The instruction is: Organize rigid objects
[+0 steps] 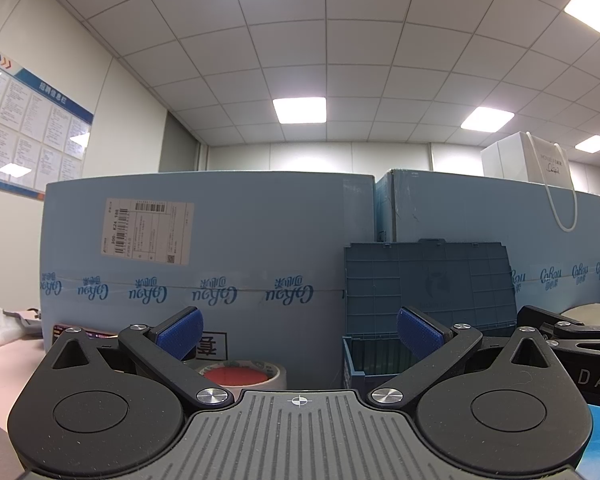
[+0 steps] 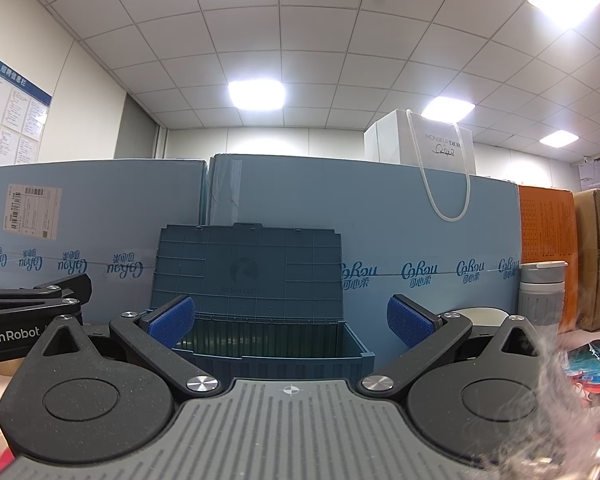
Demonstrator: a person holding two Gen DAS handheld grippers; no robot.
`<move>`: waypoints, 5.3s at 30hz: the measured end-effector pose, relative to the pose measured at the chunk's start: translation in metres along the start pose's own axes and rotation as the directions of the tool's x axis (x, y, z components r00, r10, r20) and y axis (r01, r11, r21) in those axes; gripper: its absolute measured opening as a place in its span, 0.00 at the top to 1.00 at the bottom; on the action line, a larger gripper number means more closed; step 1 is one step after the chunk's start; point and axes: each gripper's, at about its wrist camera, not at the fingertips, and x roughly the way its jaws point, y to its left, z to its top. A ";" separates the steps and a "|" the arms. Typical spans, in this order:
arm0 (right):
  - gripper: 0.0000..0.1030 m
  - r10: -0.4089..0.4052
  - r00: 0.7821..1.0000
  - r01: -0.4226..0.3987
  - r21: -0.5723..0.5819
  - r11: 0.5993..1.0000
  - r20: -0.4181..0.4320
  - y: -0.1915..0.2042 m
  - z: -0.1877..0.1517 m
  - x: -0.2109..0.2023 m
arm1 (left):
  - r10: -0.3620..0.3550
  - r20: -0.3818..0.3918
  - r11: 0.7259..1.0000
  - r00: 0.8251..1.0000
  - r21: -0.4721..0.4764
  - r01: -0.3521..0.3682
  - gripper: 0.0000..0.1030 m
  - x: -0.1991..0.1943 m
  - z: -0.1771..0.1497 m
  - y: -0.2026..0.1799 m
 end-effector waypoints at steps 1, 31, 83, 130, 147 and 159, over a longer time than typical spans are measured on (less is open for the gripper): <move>0.00 0.000 1.000 0.000 0.000 1.000 0.000 0.000 0.000 0.000 | 0.001 0.000 1.000 1.000 0.000 -0.001 0.00 0.000 0.000 0.000; 0.00 0.003 1.000 -0.003 -0.001 1.000 -0.002 -0.001 0.000 0.000 | 0.004 0.000 1.000 1.000 0.001 -0.004 0.00 0.000 0.000 -0.001; 0.00 0.010 1.000 -0.010 -0.004 1.000 -0.002 -0.002 0.001 0.001 | 0.007 -0.006 1.000 1.000 0.001 -0.007 0.00 0.000 -0.001 -0.001; 0.00 0.003 1.000 -0.003 0.001 1.000 -0.010 -0.002 0.000 0.003 | 0.037 -0.042 0.999 0.998 -0.005 -0.037 0.00 0.005 -0.001 0.000; 0.00 0.002 1.000 -0.002 0.001 1.000 -0.010 -0.001 0.001 0.003 | 0.036 -0.042 0.999 0.998 -0.005 -0.037 0.00 0.006 -0.001 0.000; 0.00 0.002 1.000 -0.002 0.001 1.000 -0.010 -0.001 0.000 0.003 | 0.035 -0.043 0.999 0.998 -0.005 -0.036 0.00 0.005 -0.001 0.000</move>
